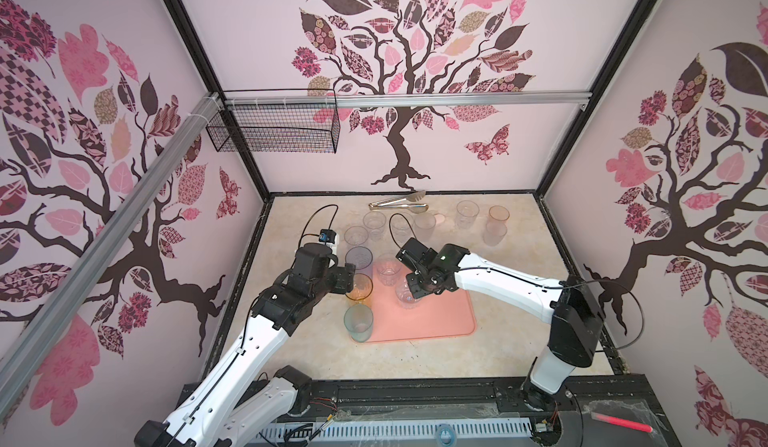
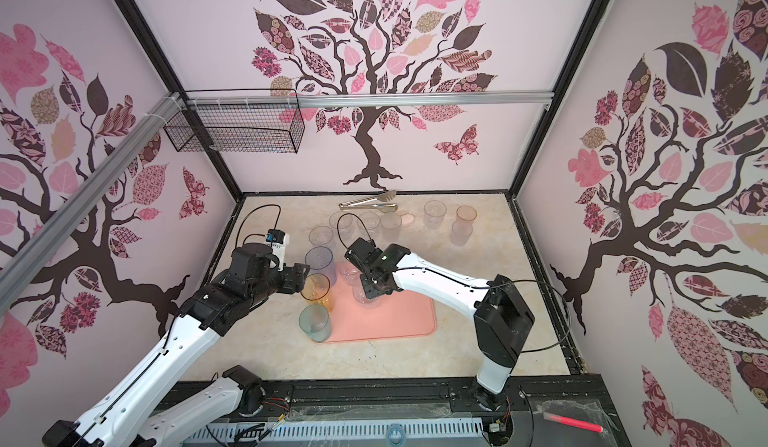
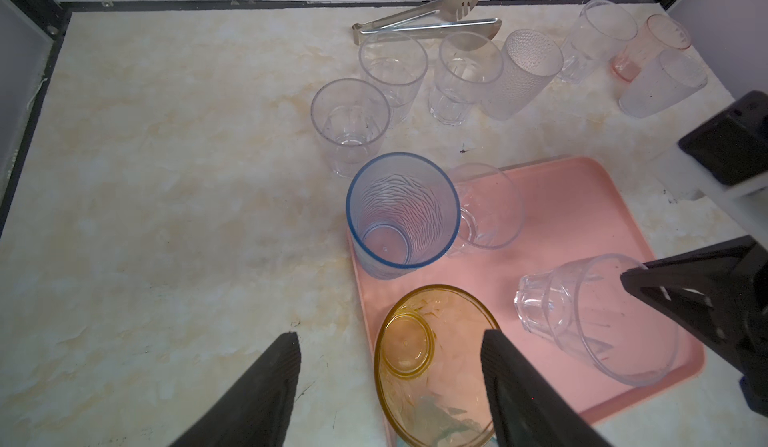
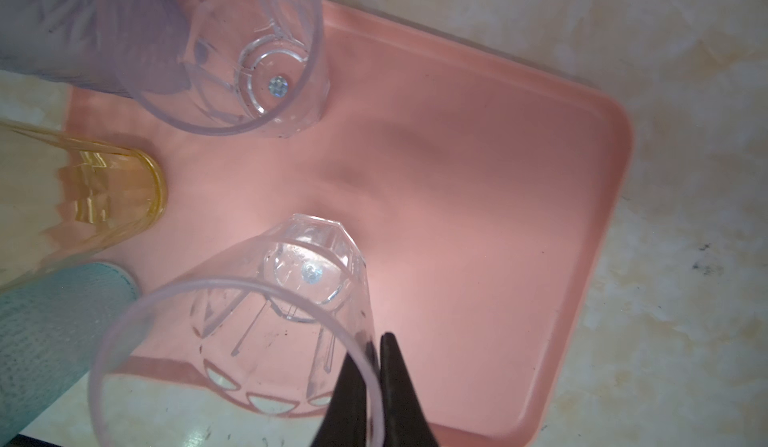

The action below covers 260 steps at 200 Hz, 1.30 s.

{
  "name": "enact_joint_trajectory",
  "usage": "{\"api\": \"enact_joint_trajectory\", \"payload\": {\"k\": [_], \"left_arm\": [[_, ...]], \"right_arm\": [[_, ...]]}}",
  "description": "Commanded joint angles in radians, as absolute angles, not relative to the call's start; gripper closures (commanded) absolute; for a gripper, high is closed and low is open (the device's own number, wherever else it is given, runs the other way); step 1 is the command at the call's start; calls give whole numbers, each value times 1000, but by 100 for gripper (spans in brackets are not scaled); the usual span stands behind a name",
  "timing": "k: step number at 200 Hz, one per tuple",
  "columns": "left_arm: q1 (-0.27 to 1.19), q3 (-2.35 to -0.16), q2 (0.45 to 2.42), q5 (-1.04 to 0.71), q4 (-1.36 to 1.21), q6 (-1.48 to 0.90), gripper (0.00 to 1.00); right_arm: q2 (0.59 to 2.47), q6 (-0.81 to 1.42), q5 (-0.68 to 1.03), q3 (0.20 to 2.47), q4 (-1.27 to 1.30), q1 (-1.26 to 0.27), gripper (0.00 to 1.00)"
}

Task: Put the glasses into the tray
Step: 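Lower the clear glass onto the tray and open the right gripper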

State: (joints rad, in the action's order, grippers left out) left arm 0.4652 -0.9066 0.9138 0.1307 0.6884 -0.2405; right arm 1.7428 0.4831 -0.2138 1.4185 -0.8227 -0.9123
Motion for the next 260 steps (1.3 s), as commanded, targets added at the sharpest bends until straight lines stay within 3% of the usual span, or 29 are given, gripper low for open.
{"api": "enact_joint_trajectory", "payload": {"k": [1,116,152,260], "left_arm": [[462,-873,895,159,671,-250,26],[413,-845,902,123,627,-248,26],[410,-846,911,120,626,-243,26],[387,-884,918,106,618,-244,26]], "right_arm": [[1818,508,-199,1479,-800,-934,100],[1952,498,-126,1555,-763,-944,98],[1961,502,-114,1557,-759,-948,93],[1809,455,-78,1662,-877,-888,56]]}}
